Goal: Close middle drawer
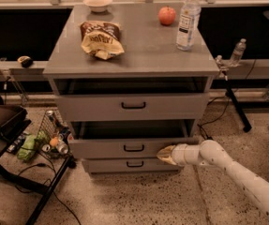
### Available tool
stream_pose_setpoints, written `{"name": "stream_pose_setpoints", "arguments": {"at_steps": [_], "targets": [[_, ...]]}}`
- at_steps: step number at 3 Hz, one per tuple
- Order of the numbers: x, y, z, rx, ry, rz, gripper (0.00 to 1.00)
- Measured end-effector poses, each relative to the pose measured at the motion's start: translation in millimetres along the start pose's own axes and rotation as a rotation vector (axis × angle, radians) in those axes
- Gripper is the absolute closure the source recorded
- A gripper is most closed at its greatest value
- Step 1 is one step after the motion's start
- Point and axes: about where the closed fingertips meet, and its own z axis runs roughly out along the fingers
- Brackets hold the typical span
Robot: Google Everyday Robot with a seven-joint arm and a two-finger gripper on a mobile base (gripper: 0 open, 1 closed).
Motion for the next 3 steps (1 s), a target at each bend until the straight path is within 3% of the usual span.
{"name": "stream_pose_setpoints", "arguments": {"at_steps": [1, 3], "targets": [[3.2, -18.7, 4.3, 0.007, 0.004, -0.003, 1.00], [3.1, -18.0, 4.2, 0.007, 0.004, -0.003, 0.58]]}}
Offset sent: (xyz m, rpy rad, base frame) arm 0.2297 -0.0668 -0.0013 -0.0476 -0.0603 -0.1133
